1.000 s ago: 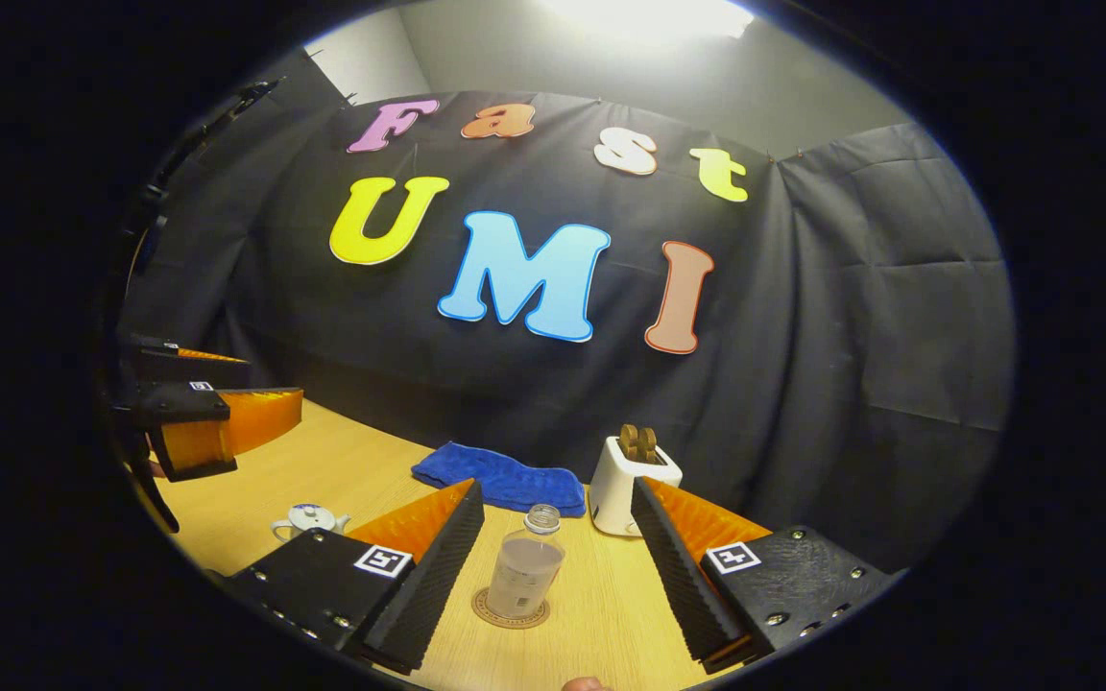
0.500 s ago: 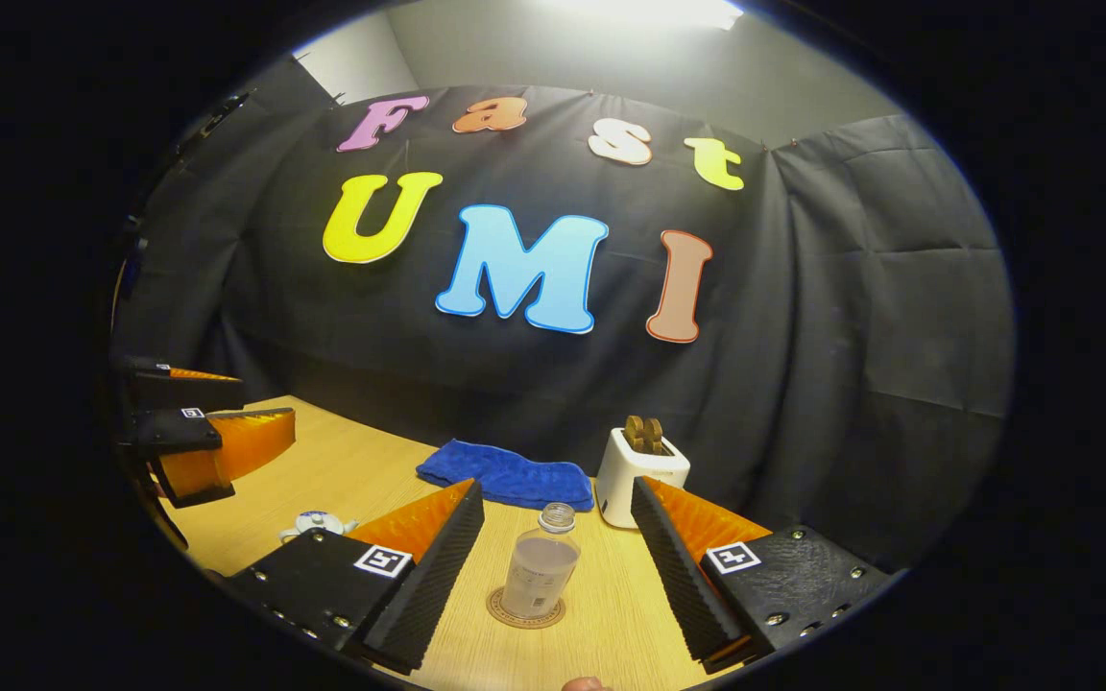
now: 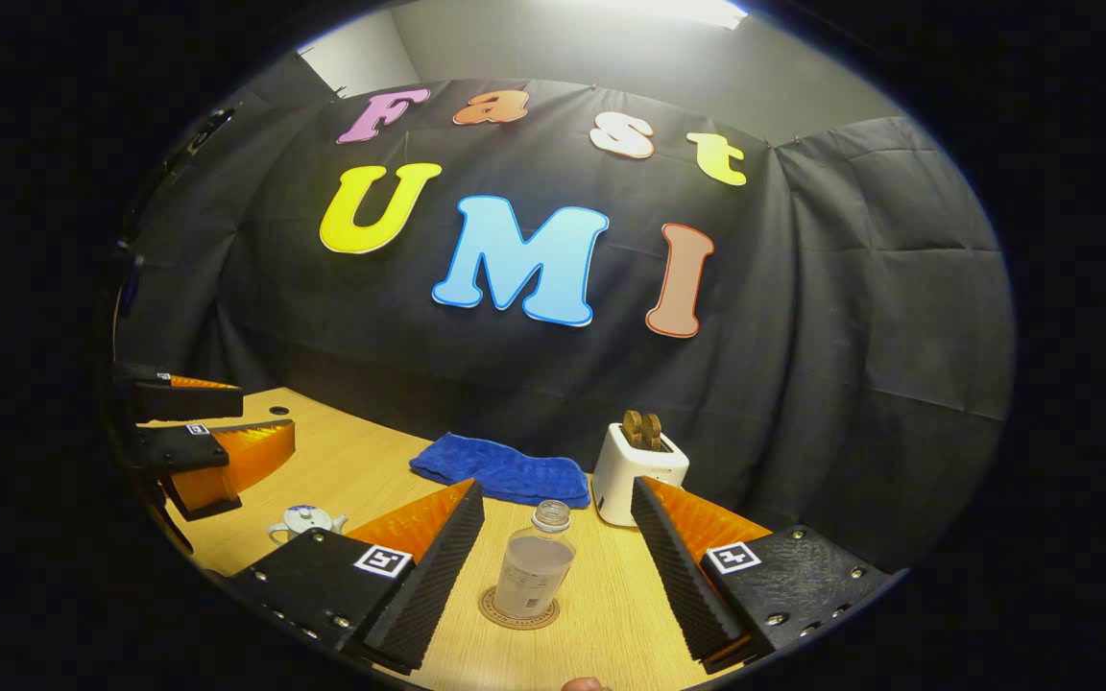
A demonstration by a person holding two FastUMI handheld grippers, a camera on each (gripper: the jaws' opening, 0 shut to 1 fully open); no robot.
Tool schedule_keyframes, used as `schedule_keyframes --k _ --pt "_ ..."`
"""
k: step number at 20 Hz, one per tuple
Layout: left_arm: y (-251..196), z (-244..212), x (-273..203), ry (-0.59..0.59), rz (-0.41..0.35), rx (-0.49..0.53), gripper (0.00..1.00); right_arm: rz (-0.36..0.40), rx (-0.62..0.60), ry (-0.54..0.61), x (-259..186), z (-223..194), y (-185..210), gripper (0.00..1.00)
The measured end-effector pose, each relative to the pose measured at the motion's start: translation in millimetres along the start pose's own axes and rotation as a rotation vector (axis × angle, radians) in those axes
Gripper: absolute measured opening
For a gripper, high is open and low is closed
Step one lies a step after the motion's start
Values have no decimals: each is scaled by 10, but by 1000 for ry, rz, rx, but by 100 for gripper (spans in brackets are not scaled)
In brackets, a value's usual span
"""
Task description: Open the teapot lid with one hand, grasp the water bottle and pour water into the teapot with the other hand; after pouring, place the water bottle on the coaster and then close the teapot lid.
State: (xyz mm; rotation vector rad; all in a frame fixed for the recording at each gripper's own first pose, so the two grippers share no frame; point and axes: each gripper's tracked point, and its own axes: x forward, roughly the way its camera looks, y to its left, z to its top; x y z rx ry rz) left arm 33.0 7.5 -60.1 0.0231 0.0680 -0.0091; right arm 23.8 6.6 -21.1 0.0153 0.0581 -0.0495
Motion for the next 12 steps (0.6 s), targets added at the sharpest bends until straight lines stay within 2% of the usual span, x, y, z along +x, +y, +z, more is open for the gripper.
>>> schedule_keyframes --k 4,9,12 --pt "12 -475 258 30 -1 -6 97 0 -9 39 110 -269 25 96" --pt "129 -953 556 71 23 -43 97 -57 10 76 170 -521 -34 96" --pt "130 -1134 655 88 25 -68 96 -86 -28 98 199 -625 -101 96"
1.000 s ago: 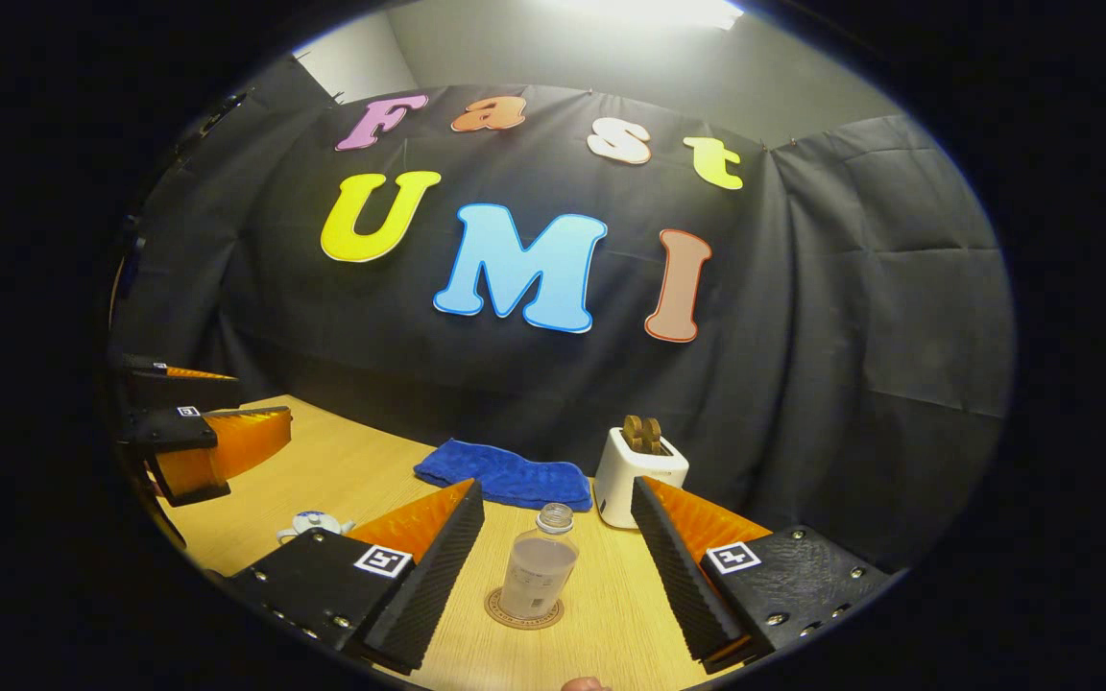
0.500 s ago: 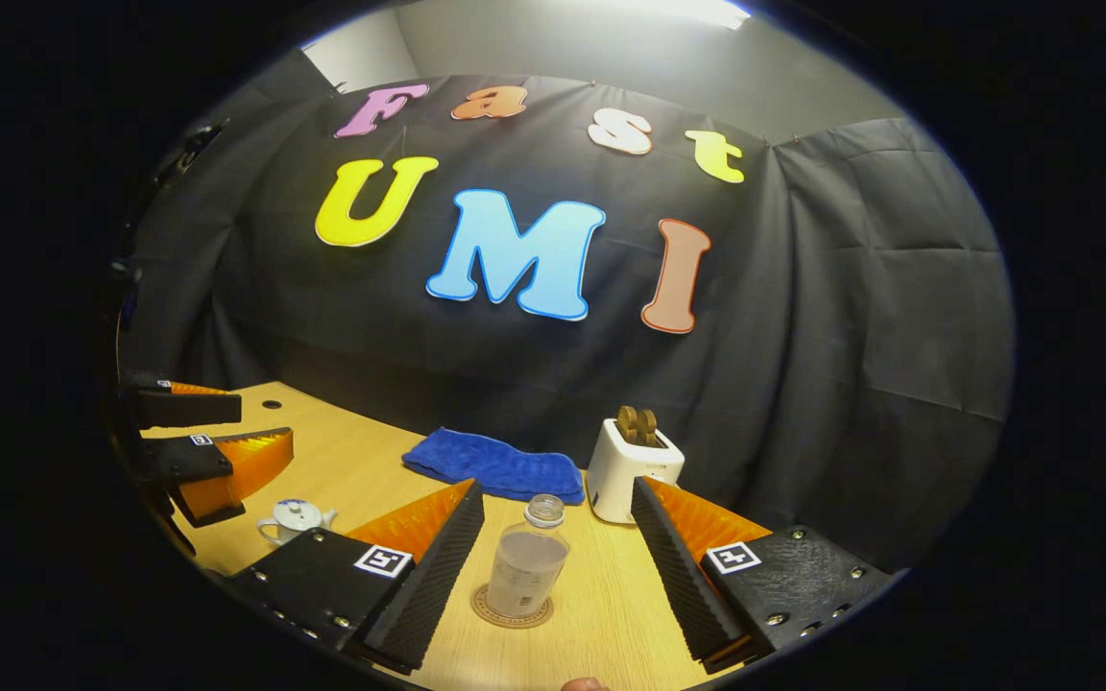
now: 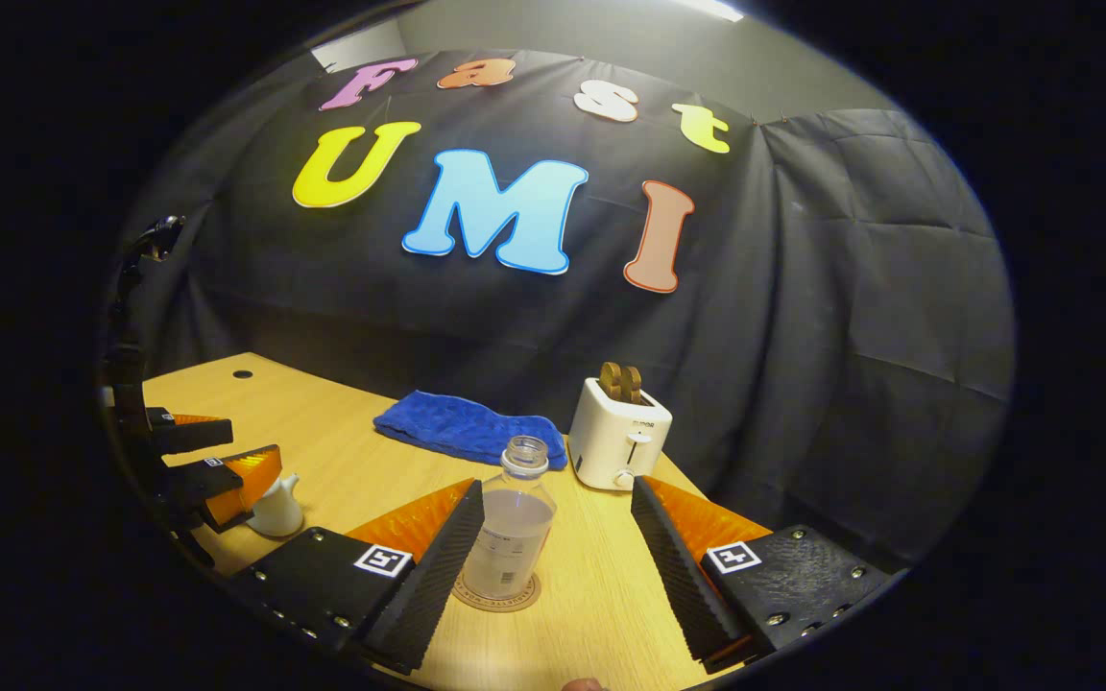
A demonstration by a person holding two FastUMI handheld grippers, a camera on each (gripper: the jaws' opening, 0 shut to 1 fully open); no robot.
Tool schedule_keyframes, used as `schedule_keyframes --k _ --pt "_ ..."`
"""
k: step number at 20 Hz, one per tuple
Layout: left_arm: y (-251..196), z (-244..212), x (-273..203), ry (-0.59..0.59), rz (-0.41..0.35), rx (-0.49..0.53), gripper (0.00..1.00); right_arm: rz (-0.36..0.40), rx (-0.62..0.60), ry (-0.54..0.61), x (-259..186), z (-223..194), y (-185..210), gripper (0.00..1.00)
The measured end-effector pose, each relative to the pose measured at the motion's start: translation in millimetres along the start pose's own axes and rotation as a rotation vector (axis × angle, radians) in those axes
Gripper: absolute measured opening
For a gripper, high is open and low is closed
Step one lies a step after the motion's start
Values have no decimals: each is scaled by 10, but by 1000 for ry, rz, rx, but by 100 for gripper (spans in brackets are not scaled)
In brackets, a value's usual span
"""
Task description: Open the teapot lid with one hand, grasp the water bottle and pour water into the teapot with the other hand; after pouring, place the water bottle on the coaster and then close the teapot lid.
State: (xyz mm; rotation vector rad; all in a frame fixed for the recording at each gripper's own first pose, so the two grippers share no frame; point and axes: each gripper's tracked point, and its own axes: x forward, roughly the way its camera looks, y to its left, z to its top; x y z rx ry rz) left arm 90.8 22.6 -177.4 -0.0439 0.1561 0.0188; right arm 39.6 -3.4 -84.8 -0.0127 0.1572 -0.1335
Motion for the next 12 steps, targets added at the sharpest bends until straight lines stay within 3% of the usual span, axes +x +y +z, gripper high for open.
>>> schedule_keyframes --k 4,7,12 --pt "-30 -59 50 -4 -13 19 96 -7 -13 24 50 -84 -49 96" --pt "-66 -101 108 -3 -29 32 83 -15 5 41 75 -117 -69 96" --pt "-62 -175 140 3 -29 57 72 -16 -19 58 91 -153 -93 96"
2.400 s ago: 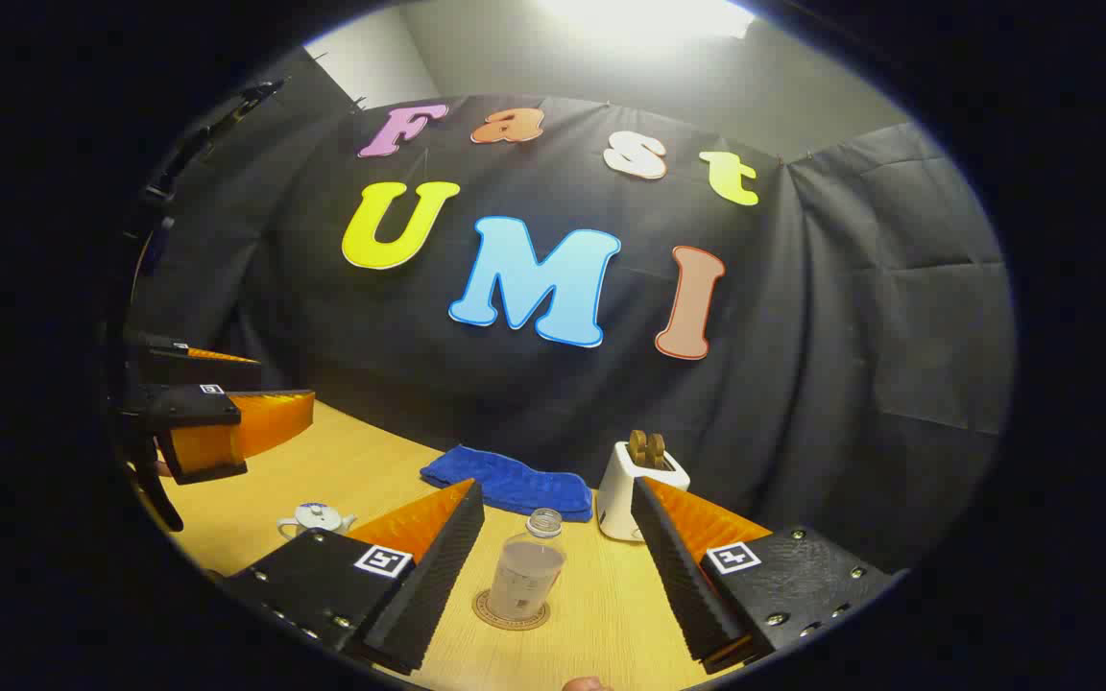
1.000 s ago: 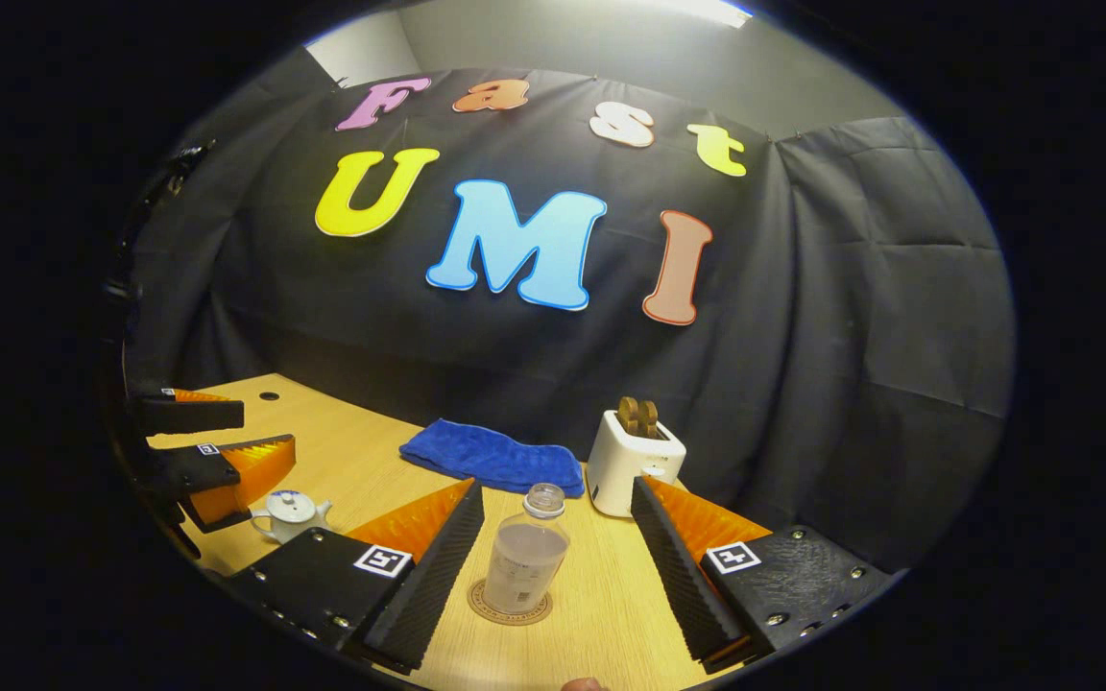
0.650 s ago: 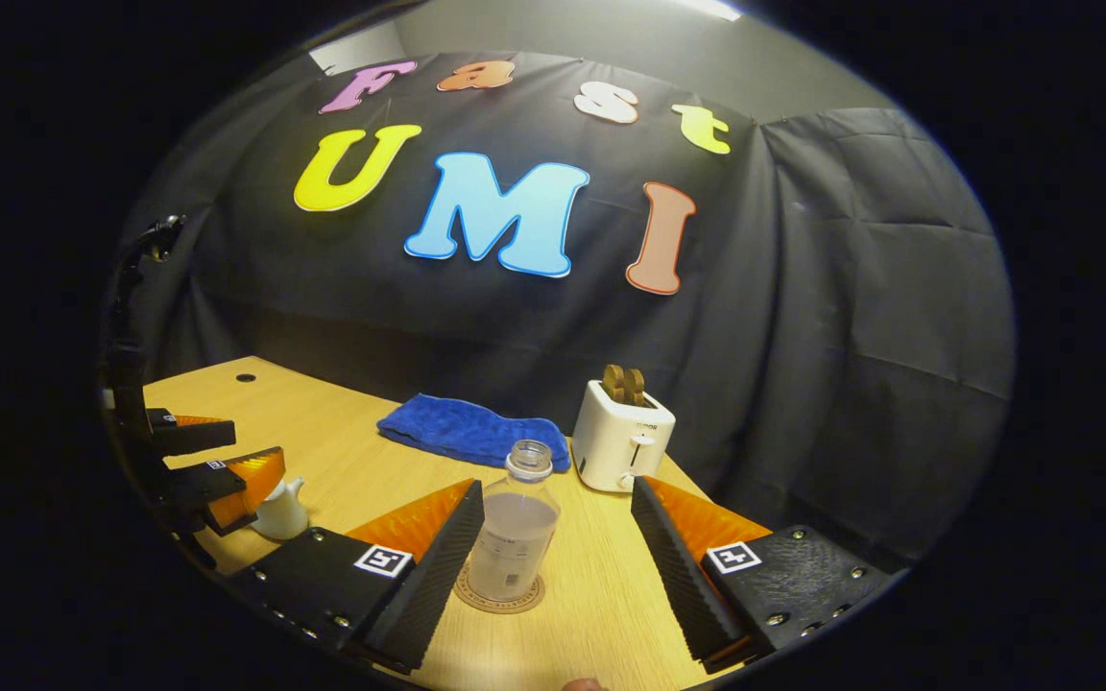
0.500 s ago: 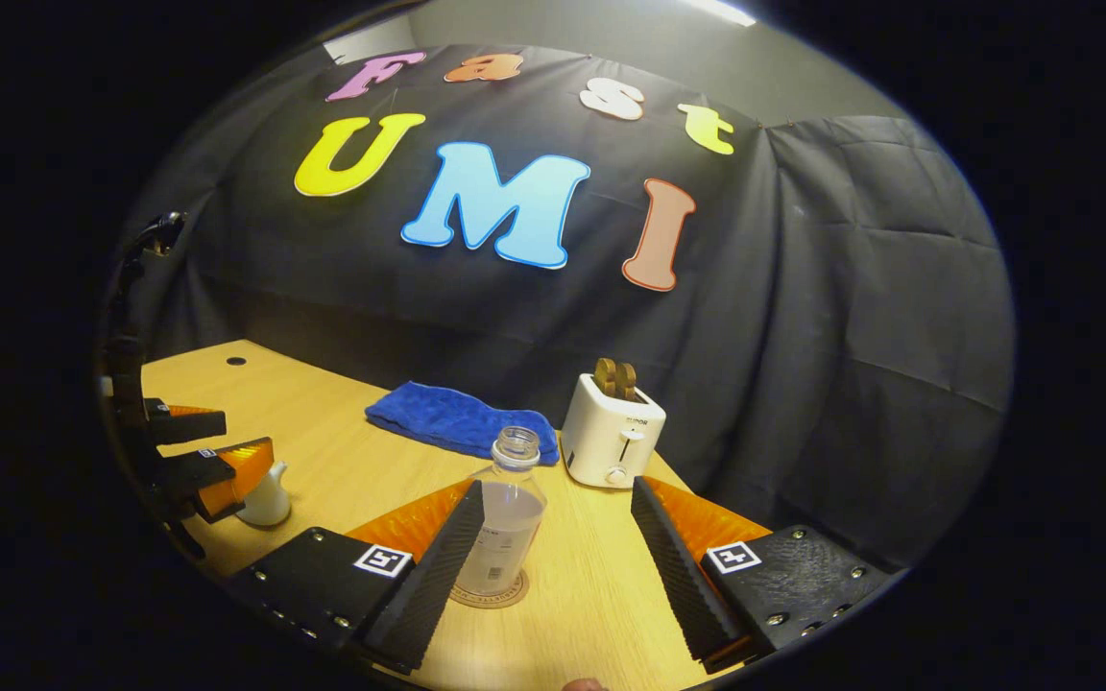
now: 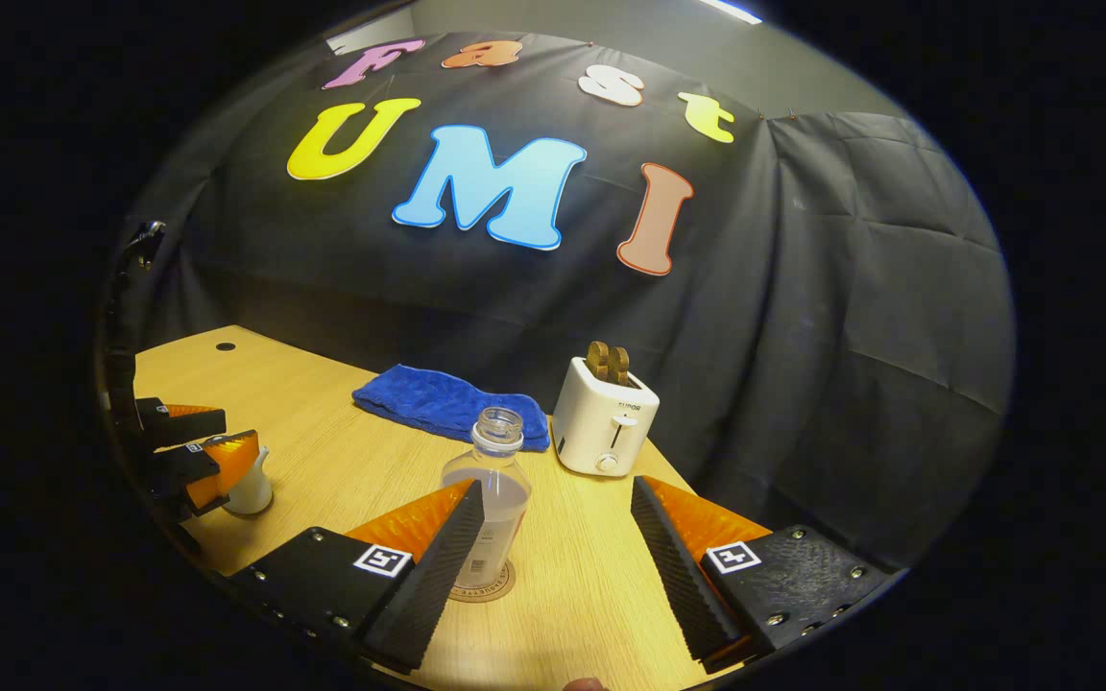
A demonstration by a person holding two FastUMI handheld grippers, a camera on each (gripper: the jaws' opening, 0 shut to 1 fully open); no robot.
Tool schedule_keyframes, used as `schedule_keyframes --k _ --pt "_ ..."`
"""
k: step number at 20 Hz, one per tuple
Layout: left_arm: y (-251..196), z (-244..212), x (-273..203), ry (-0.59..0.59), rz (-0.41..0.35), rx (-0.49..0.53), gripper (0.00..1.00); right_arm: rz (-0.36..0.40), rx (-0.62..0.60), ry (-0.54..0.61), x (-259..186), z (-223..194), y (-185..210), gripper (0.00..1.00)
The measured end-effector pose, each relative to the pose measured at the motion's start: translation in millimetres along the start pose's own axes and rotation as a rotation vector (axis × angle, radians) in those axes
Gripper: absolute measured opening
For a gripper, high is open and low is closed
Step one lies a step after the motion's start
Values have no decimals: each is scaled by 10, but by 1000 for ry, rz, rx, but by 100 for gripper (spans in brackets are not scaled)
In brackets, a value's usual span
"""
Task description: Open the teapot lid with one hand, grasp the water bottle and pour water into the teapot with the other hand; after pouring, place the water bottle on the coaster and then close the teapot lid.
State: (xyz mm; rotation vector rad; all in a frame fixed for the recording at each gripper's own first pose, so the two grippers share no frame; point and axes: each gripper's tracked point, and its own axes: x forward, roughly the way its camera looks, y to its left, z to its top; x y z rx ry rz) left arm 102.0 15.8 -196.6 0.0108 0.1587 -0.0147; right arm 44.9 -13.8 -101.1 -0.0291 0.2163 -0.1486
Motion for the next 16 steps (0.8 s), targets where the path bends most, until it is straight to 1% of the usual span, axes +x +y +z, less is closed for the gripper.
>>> schedule_keyframes --k 1,3,4,5,6,7,8,10,11,12,14,15,16 --pt "5 3 18 -18 1 13 71 -1 -1 -1 -6 -3 -8 96" --pt "31 -13 -3 -21 9 32 62 -3 -3 -1 2 -6 -14 96" --pt "36 -17 20 -32 10 39 61 -1 -5 3 10 -15 -11 96" --pt "31 -13 0 -31 10 46 56 2 -5 5 19 -25 3 96" --pt "16 9 -3 -37 5 58 55 7 -8 8 31 -34 15 96" --pt "-6 23 23 -49 6 80 49 12 -12 9 39 -39 34 96" --pt "-10 6 20 -45 8 101 41 21 -16 8 43 -38 57 96" --pt "9 63 -39 -66 16 109 42 49 -17 10 63 -54 133 96" --pt "26 28 6 -65 16 104 26 65 -16 15 69 -72 165 96" --pt "19 23 19 -64 15 105 22 74 -14 17 72 -83 187 96" --pt "13 -4 62 -69 14 100 23 92 2 23 80 -94 218 96" --pt "0 16 24 -68 12 103 17 100 13 29 87 -115 241 96" --pt "-8 26 27 -68 8 111 16 107 23 32 92 -121 257 96"
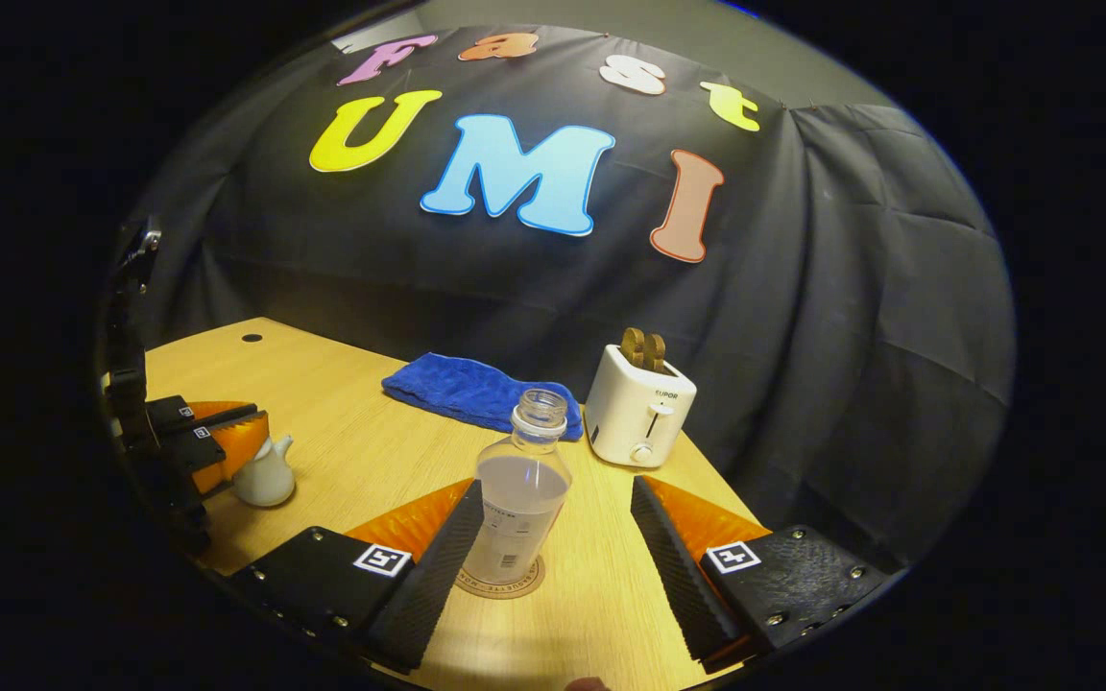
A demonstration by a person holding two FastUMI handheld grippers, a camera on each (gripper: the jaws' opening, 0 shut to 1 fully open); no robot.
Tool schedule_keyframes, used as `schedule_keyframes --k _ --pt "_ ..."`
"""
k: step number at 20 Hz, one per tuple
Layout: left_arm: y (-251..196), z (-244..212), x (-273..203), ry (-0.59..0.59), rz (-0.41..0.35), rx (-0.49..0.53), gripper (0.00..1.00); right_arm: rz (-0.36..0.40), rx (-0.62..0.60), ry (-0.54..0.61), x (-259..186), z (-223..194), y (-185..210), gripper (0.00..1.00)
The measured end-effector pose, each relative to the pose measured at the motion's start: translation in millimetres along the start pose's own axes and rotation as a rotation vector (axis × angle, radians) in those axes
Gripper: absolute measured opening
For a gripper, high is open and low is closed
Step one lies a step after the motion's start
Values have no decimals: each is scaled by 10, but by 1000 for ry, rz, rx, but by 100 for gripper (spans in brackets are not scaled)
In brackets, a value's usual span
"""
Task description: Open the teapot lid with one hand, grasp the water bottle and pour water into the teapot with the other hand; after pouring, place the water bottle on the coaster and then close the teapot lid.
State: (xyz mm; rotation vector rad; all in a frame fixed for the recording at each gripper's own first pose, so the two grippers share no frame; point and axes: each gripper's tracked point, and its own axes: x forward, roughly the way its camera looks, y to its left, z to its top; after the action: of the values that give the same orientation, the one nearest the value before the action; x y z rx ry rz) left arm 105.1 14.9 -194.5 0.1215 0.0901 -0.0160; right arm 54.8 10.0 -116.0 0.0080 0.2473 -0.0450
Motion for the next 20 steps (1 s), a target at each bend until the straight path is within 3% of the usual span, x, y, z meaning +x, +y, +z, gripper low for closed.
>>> schedule_keyframes --k 5,12,20 --pt "6 23 27 21 -18 -13 10 27 18 9 11 -50 74 96" --pt "27 310 1 -18 -20 -40 10 59 29 7 79 -63 144 96" --pt "167 604 -127 -31 3 -75 11 94 81 58 444 -369 251 96"
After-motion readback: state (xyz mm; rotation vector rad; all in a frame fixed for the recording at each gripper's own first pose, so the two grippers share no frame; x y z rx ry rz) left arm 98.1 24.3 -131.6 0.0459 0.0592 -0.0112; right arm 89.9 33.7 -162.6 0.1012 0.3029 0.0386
